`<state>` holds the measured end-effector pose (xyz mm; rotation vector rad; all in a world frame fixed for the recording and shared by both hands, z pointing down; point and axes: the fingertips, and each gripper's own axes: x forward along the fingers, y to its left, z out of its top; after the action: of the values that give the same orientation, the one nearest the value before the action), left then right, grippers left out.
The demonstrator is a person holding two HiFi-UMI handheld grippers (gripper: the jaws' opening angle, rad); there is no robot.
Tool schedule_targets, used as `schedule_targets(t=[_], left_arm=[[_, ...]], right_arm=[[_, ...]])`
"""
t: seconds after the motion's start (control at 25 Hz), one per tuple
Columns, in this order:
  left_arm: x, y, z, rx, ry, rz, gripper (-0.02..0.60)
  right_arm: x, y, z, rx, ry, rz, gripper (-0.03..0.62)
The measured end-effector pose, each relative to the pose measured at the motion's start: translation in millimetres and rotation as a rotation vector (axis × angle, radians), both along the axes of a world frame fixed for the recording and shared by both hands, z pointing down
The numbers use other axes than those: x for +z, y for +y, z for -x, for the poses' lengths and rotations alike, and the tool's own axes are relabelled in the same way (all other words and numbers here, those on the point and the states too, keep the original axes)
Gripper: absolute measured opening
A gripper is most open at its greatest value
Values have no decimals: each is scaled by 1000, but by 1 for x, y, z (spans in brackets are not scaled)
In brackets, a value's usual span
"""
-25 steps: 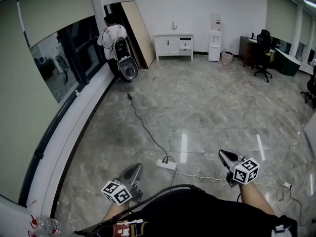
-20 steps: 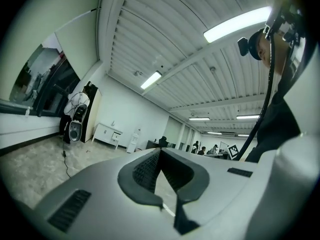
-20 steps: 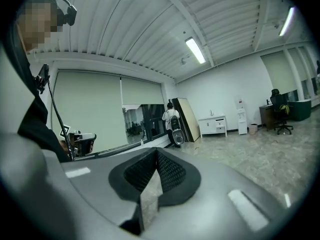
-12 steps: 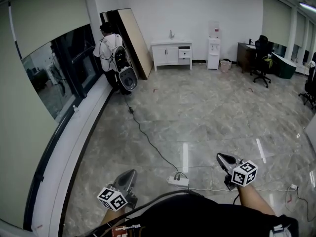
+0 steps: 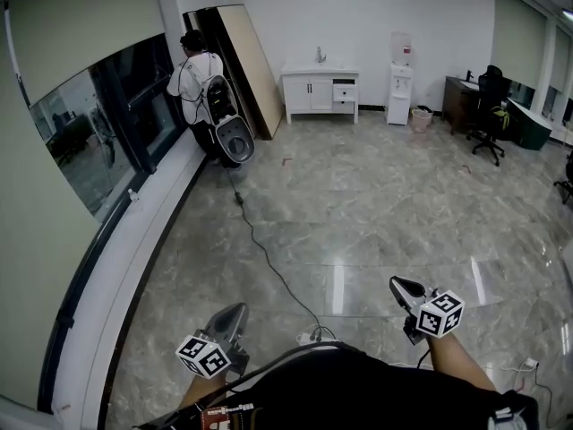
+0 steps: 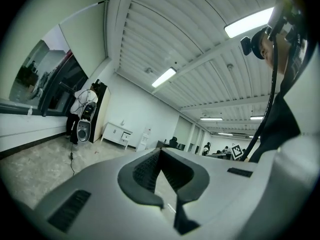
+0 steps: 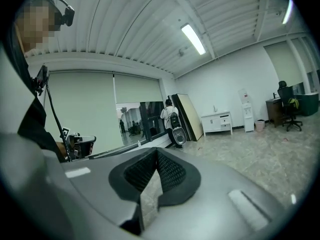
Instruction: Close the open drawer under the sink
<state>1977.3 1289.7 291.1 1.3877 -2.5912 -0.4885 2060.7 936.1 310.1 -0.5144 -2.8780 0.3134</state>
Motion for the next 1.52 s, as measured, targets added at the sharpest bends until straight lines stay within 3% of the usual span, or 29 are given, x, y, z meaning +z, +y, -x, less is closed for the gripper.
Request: schedule_targets(t=[0.28, 0.48, 0.64, 0.8, 1.12, 1.28, 1.52], left_arm=[[-19, -90, 56, -79, -24, -8, -2], [-11, -135, 93, -63, -11, 13, -2], [0, -135, 145, -77, 20, 1, -2], [10, -132, 208, -34, 27, -15, -2], [-3, -79, 390, 66, 1, -7, -2], [-11, -61, 466, 112, -20, 8, -2], [-7, -64, 537, 113, 0, -22, -2]], right_arm=[[-18, -89, 81, -95, -43, -33, 2], [2, -118, 130, -116, -5, -1, 2], [12, -124, 174, -107, 24, -2, 2], [11, -120, 230, -70, 30, -15, 2], [-15, -55, 382, -9, 19, -86, 2], [-20, -37, 446, 37, 8, -74, 2], [-8, -36, 497, 58, 33, -68, 2]])
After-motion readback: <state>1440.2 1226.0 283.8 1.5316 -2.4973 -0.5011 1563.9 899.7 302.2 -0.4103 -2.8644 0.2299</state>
